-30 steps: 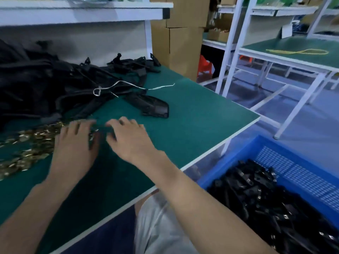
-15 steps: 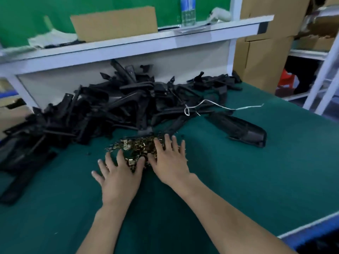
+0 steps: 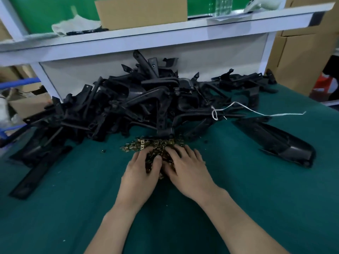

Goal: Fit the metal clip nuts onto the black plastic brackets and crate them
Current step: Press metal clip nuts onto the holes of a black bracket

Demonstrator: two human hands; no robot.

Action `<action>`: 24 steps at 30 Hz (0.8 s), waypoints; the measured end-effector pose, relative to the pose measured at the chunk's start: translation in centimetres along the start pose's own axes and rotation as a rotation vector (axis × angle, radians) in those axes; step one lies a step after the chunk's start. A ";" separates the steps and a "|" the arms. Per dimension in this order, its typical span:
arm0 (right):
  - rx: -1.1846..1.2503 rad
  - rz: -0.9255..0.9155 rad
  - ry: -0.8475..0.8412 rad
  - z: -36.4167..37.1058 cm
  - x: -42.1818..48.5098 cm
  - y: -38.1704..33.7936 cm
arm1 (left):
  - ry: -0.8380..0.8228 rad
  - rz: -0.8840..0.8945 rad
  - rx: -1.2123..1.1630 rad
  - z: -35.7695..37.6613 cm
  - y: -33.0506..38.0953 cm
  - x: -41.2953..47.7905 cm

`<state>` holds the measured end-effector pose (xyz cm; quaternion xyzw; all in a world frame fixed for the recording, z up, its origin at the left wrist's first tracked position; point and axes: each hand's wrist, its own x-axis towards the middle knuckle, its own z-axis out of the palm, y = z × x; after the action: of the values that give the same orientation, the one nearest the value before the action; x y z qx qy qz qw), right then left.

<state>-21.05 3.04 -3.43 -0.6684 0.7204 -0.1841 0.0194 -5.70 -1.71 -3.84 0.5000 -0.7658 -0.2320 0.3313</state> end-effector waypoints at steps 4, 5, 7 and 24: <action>0.046 -0.026 0.001 -0.3 0.0 0.2 | 0.133 0.009 -0.198 -0.3 -0.5 0.8; 0.070 -0.027 0.011 -0.3 0.0 0.2 | 0.221 -0.033 -0.235 -0.7 -0.8 1.4; 0.114 -0.017 0.025 -0.5 0.0 0.3 | 0.399 -0.209 -0.353 -1.7 -1.8 2.8; 0.268 0.022 0.085 -0.5 -0.1 1.1 | 0.492 -0.414 -1.100 -5.2 -6.0 8.1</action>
<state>-22.18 3.30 -3.30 -0.6435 0.6968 -0.3065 0.0799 -0.43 -11.69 -2.22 0.4330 -0.3237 -0.5291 0.6541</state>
